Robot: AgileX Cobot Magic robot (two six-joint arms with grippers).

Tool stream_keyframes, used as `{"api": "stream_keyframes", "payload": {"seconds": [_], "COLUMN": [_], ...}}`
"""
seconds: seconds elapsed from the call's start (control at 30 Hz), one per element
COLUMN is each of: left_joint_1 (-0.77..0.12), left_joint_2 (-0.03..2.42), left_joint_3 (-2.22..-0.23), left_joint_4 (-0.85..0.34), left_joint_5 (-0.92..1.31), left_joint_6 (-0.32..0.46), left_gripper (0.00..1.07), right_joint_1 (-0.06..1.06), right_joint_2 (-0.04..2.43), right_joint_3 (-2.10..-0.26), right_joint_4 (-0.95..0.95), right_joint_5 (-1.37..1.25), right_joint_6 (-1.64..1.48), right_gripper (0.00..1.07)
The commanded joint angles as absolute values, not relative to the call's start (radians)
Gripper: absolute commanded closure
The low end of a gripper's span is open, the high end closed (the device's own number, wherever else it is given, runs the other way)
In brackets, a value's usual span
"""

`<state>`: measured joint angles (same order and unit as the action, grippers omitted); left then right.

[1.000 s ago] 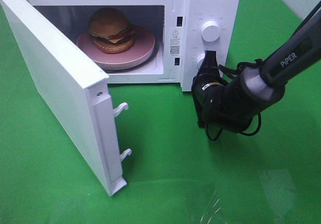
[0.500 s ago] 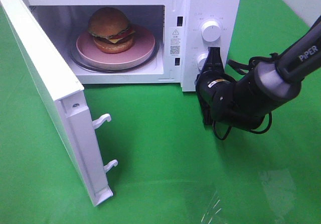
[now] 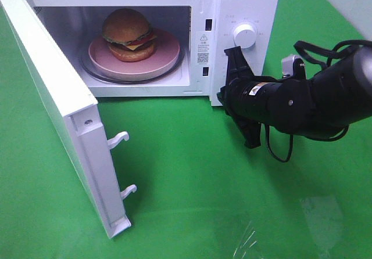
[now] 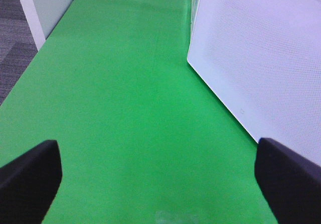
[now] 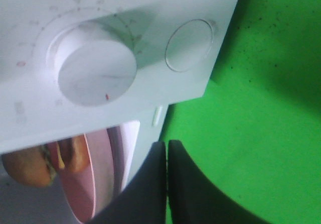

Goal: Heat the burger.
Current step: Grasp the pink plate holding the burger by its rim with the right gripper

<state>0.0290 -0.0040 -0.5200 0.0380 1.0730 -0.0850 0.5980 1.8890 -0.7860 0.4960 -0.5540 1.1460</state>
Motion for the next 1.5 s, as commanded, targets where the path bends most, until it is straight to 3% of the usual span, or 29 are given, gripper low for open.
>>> {"api": "stream_keyframes", "payload": {"seconds": [0.03, 0.4, 0.53, 0.87, 1.07, 1.23, 1.3, 1.5], "left_joint_1": [0.03, 0.03, 0.03, 0.03, 0.03, 0.03, 0.03, 0.03], "left_joint_2": [-0.009, -0.009, -0.009, -0.009, -0.009, -0.009, -0.009, -0.009], "left_joint_3": [-0.518, -0.518, -0.518, -0.518, -0.518, -0.518, -0.518, -0.518], "left_joint_4": [0.034, 0.034, 0.034, 0.034, 0.034, 0.034, 0.034, 0.034], "left_joint_5": [1.069, 1.069, 1.069, 1.069, 1.069, 1.069, 1.069, 1.069], "left_joint_6": [-0.087, -0.087, -0.087, -0.087, -0.087, -0.087, -0.087, -0.087], "left_gripper": [0.1, 0.1, 0.1, 0.1, 0.1, 0.1, 0.1, 0.1], "right_joint_1": [0.599, 0.597, 0.597, 0.597, 0.597, 0.597, 0.597, 0.597], "right_joint_2": [1.812, 1.696, 1.682, 1.682, 1.681, 1.677, 1.677, 1.677], "right_joint_3": [-0.783, -0.809, -0.868, -0.971, -1.043, -1.048, -1.048, -1.048], "right_joint_4": [0.442, 0.426, 0.276, 0.127, 0.126, 0.126, 0.126, 0.126], "right_joint_5": [-0.4, -0.065, 0.159, 0.429, 0.589, 0.589, 0.581, 0.585], "right_joint_6": [0.991, 0.588, 0.478, 0.219, -0.35, -0.576, -0.855, -1.15], "right_gripper": [1.07, 1.07, 1.07, 1.06, 1.06, 1.06, 1.05, 1.04]}}
